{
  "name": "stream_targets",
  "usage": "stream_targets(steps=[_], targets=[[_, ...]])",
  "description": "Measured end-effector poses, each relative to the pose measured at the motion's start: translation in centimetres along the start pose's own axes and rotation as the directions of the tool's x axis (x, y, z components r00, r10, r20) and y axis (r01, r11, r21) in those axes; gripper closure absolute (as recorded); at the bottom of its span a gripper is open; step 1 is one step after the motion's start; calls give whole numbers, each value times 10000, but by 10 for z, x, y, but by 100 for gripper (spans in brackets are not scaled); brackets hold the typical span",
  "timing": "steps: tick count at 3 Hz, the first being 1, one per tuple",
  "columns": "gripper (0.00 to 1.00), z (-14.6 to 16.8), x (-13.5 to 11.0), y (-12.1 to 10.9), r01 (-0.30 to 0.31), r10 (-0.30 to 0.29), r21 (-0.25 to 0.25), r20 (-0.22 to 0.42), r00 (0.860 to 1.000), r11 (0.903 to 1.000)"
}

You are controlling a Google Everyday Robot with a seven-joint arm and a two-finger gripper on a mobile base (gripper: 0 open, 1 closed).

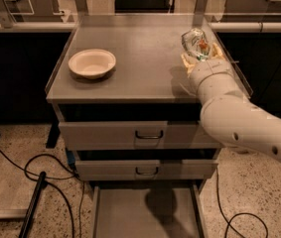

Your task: Pick 7up can from bottom drawer and place on counter

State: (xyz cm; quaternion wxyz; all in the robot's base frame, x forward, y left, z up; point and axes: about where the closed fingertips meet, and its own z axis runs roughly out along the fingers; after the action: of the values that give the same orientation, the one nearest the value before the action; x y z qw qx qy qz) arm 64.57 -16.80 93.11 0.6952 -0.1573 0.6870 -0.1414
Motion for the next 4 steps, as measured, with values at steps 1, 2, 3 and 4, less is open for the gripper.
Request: stream_targets(steps=[1,2,3,4], targets=[[100,15,-18,7,330,-333,-1014,-20,9994,9943],[100,24,-13,37,449,-536,-2375,-303,9981,9704],[100,19,-11,50,428,-587,-2927,-456,9972,9553],[100,27,-16,56,295,-473,-3249,-472,9978,9453]])
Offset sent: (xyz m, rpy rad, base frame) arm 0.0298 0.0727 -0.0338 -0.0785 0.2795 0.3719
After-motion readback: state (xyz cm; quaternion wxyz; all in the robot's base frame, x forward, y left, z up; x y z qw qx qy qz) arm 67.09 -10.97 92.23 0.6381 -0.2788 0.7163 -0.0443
